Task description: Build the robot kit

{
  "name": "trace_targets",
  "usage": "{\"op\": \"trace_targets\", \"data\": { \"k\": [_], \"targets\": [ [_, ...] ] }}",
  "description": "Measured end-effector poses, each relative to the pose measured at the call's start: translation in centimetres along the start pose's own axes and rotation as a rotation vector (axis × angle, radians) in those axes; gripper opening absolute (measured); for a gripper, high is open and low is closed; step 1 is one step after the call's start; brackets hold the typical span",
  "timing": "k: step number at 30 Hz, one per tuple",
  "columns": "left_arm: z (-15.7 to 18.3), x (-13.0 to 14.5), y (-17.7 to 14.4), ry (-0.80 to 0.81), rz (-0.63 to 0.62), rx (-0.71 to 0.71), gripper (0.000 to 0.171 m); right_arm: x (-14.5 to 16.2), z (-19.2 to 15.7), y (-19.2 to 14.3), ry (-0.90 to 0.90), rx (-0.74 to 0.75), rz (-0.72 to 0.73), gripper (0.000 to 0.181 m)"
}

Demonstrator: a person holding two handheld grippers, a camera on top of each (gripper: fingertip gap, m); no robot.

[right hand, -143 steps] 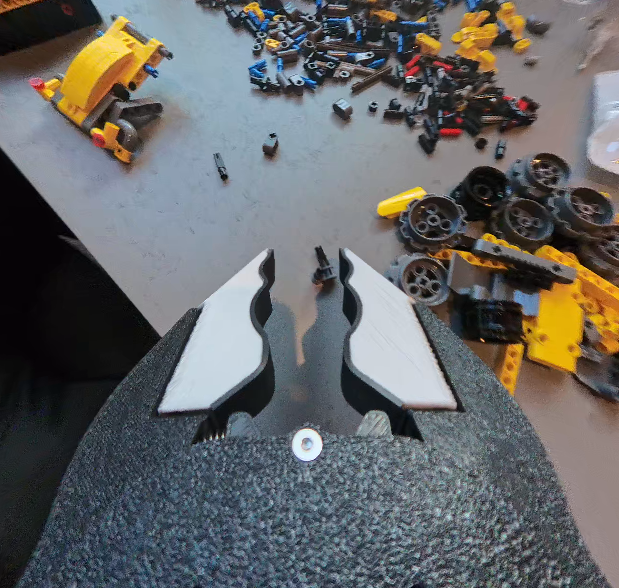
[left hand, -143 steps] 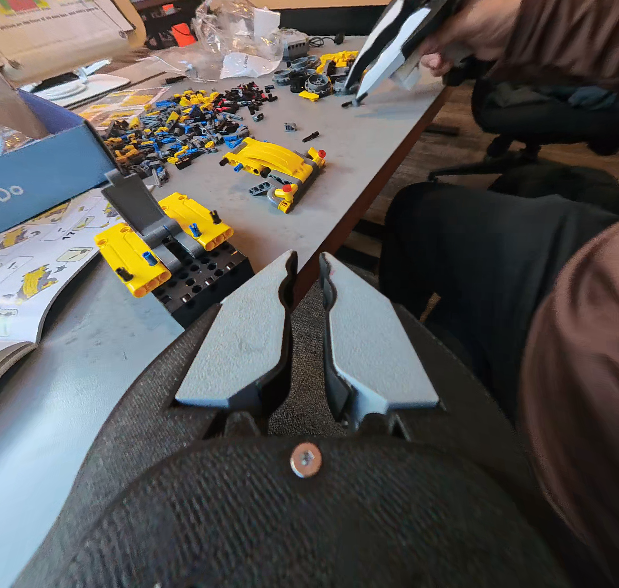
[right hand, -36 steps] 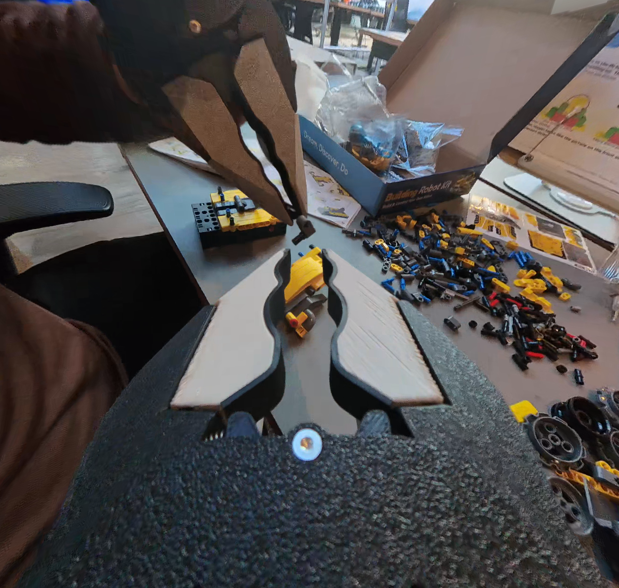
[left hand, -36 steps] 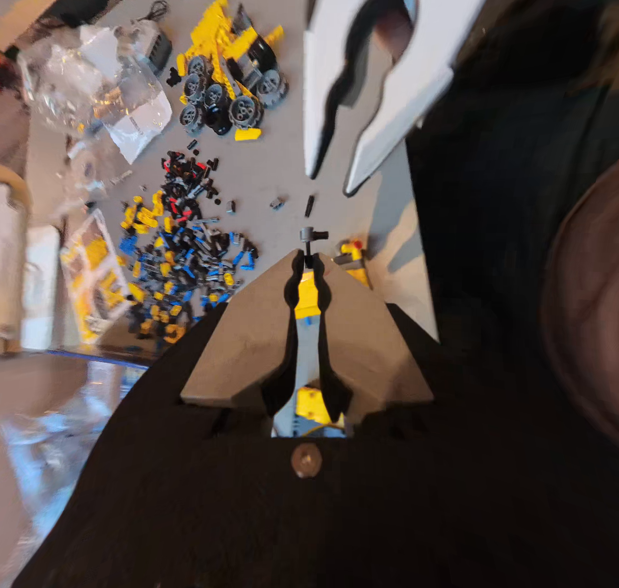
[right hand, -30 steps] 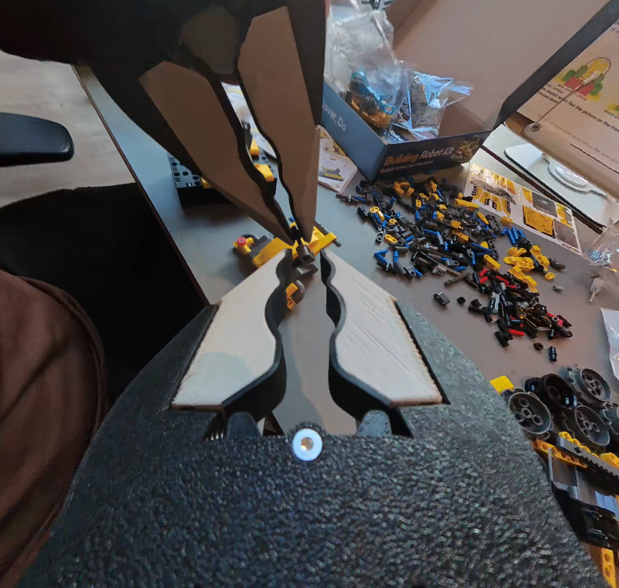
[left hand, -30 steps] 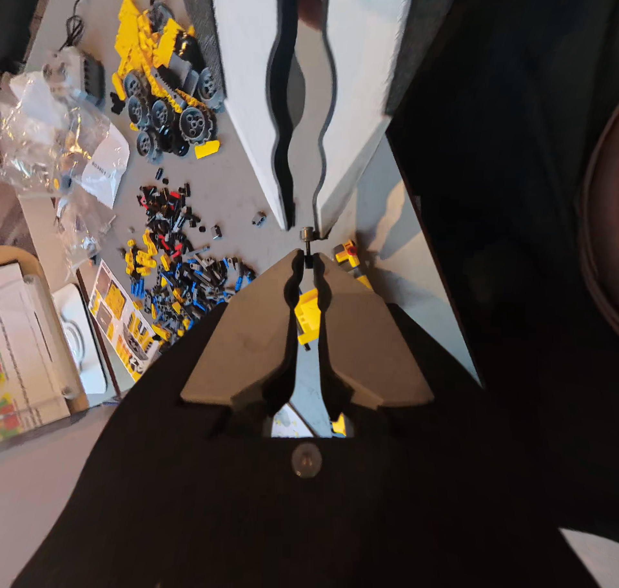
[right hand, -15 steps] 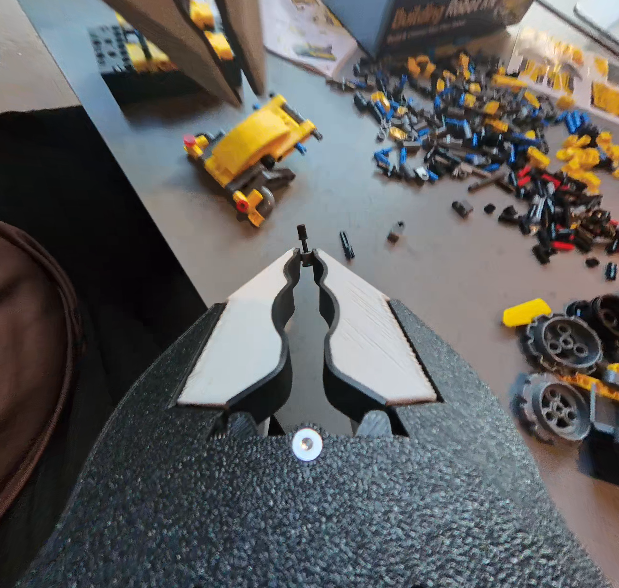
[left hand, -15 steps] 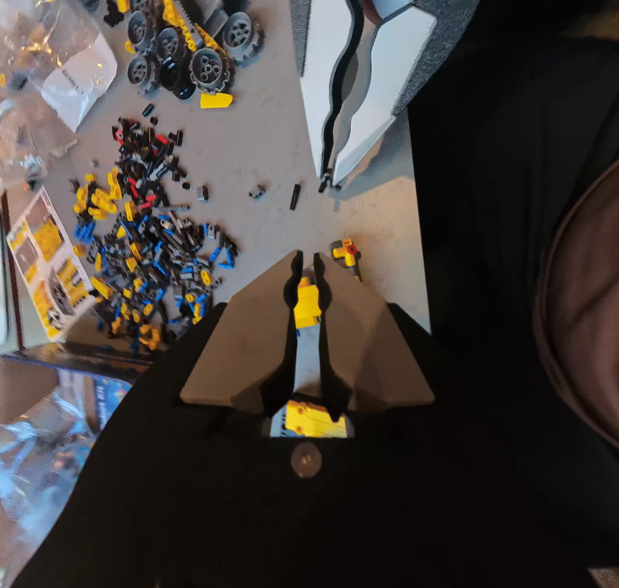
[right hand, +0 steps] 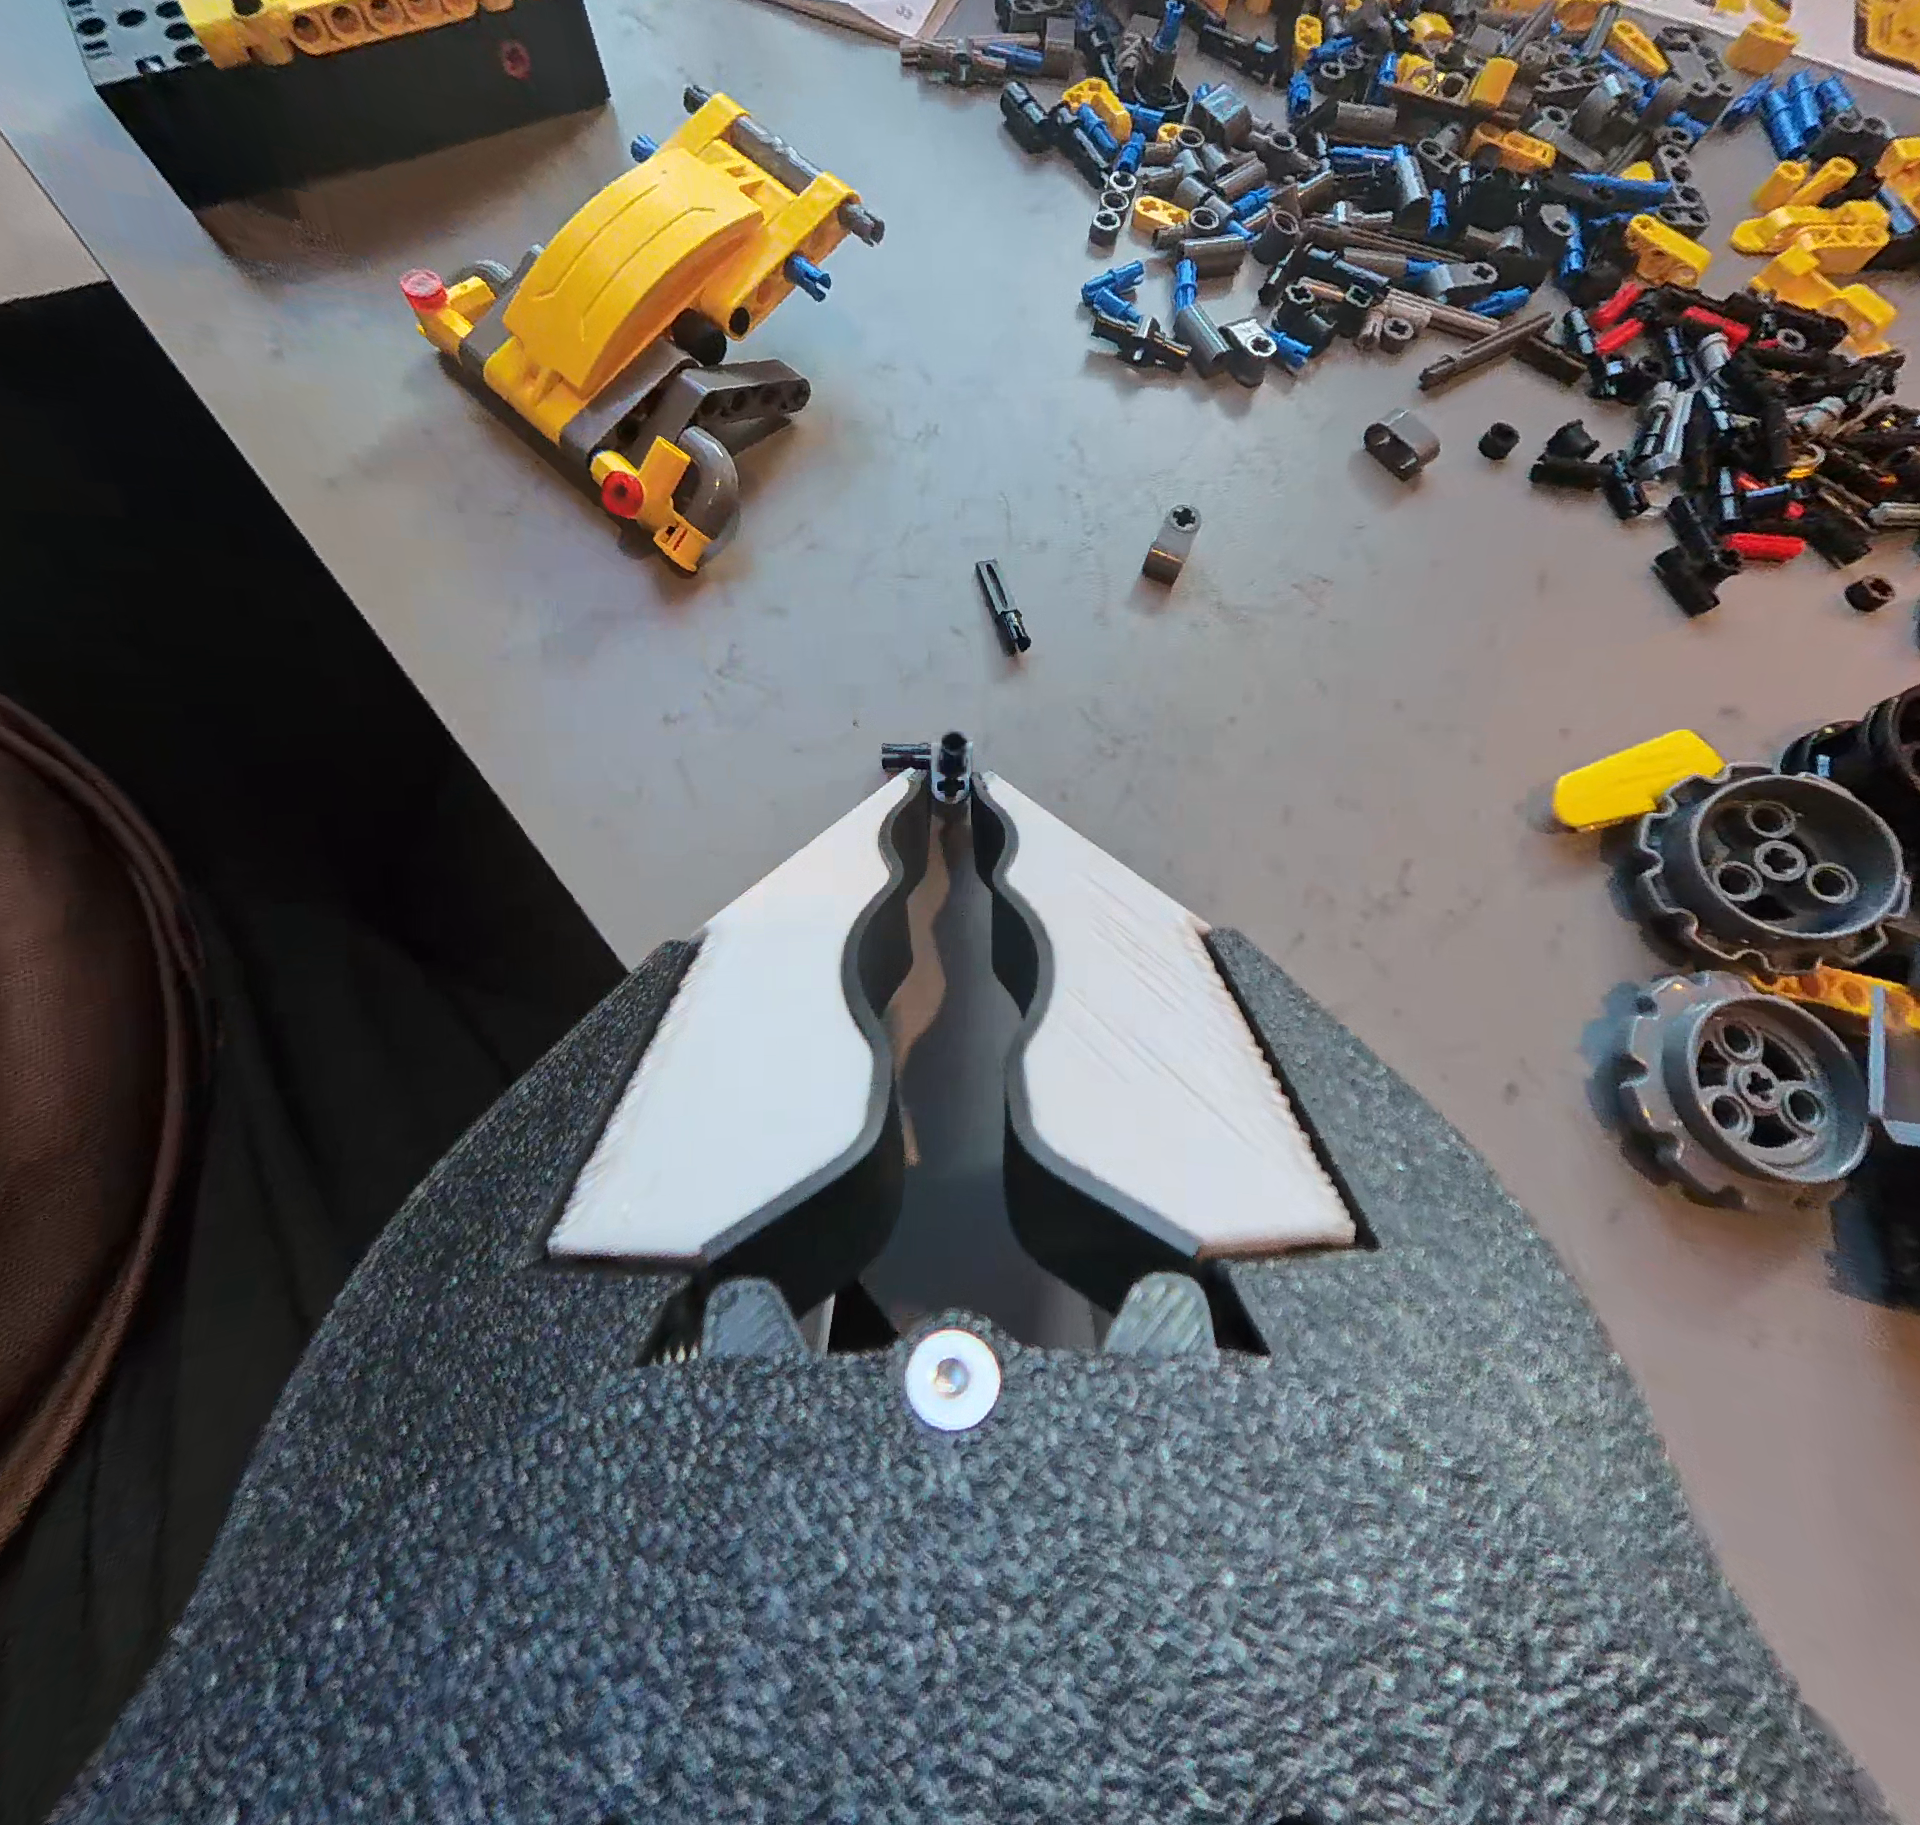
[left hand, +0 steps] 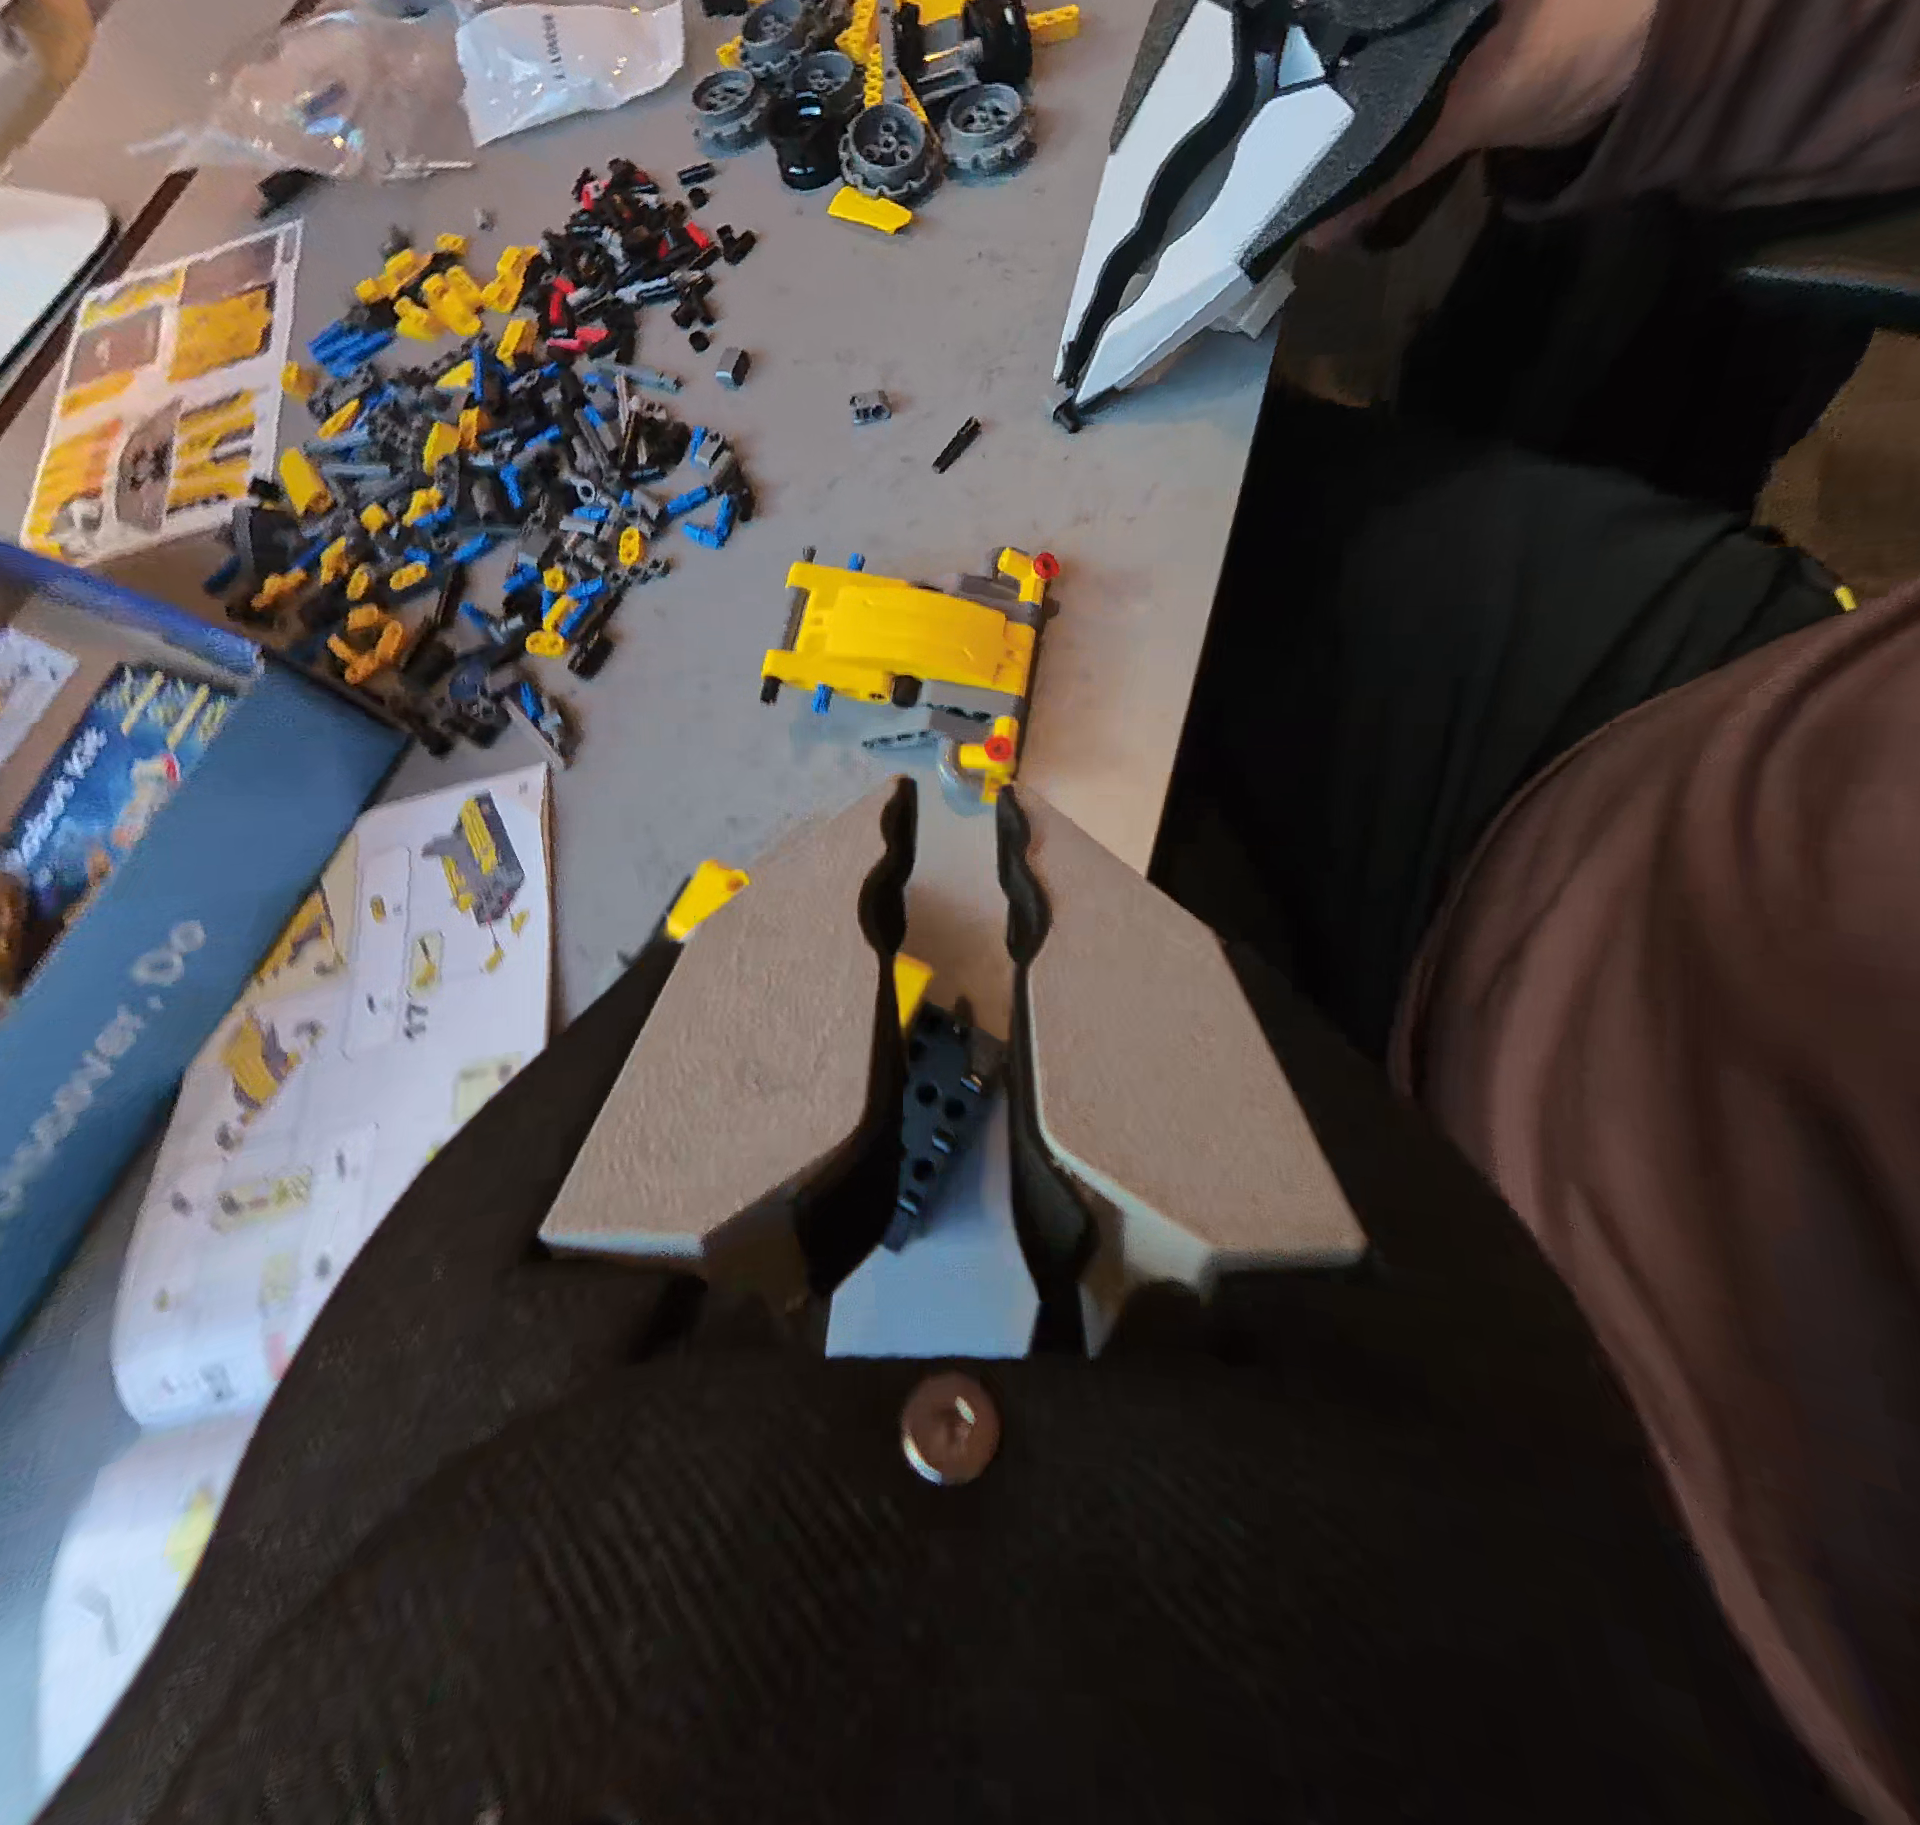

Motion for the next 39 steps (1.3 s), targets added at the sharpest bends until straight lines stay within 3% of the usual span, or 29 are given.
{"op": "trace_targets", "data": {
  "k": [3,6,9,12,16,23,39],
  "targets": [
    [1.2,2.0,-0.9,-0.06,0.058,-0.017,0.017,0.0,0.1,0.0,0.006,0.012,-0.002,0.004],
    [4.3,2.9,-0.3,-0.079,0.111,0.069,0.016,0.0,0.2,0.0,0.033,0.005,-0.004,0.004],
    [6.8,2.7,1.2,-0.013,0.161,0.088,0.016,0.0,0.1,0.1,0.051,0.006,-0.012,0.004],
    [9.8,1.9,2.9,0.048,0.214,0.199,0.016,0.0,0.1,0.1,0.046,0.009,-0.017,0.004],
    [11.8,1.8,5.0,0.114,0.241,0.278,0.014,0.0,0.0,0.2,0.032,-0.015,-0.014,0.004],
    [12.2,3.1,7.2,0.081,0.217,0.371,0.011,-0.3,-0.2,0.4,-0.008,-0.066,-0.021,0.004],
    [12.3,3.2,8.2,0.114,0.188,0.369,0.009,-0.2,-0.5,0.3,-0.03,-0.114,-0.005,0.008]
  ]
}}
Point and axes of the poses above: each gripper's, where its closed fingertips meet, y out along the fingers, x out of its underside, z = x × y across the jaws, the point moved 2 cm from there along -y, back along the fingers, and after that the axes turned 13 degrees about -z, right-handed, at the moved point
